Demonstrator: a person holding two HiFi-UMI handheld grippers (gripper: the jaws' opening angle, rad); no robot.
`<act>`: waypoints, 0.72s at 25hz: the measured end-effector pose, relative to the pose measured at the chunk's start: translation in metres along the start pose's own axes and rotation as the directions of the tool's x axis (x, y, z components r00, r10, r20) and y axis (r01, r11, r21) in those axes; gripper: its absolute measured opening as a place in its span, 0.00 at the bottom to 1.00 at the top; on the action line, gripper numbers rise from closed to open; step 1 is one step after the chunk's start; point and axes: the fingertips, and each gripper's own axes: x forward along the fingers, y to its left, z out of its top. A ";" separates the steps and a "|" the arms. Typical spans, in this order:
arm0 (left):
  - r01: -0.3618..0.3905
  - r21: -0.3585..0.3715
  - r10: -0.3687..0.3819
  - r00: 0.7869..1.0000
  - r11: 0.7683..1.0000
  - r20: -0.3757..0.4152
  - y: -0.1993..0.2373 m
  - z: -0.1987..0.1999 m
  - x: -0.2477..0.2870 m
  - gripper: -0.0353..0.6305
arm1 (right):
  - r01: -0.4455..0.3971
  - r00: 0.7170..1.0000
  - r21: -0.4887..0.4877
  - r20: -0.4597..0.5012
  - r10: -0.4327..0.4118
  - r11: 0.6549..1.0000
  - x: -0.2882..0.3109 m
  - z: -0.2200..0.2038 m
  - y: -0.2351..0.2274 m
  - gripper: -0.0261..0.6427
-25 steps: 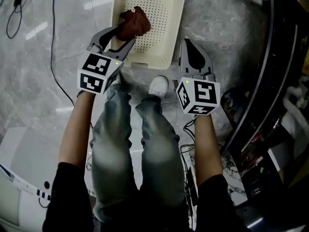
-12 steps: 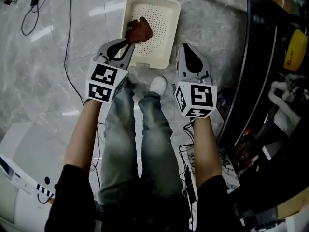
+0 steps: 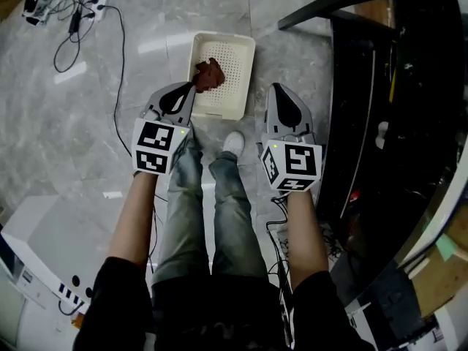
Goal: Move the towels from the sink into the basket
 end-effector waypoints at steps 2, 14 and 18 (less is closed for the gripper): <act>-0.011 0.006 0.011 1.000 1.000 0.020 -0.004 0.024 -0.016 0.08 | 0.007 1.000 0.003 0.020 -0.008 1.000 -0.015 0.022 0.001 0.06; -0.078 -0.022 0.080 0.984 0.997 0.159 -0.028 0.144 -0.117 0.08 | 0.018 0.993 -0.014 0.118 -0.016 1.000 -0.103 0.136 0.004 0.06; -0.108 -0.043 0.115 0.969 0.993 0.218 -0.034 0.178 -0.154 0.08 | 0.024 0.985 -0.016 0.172 -0.021 1.000 -0.137 0.177 -0.006 0.06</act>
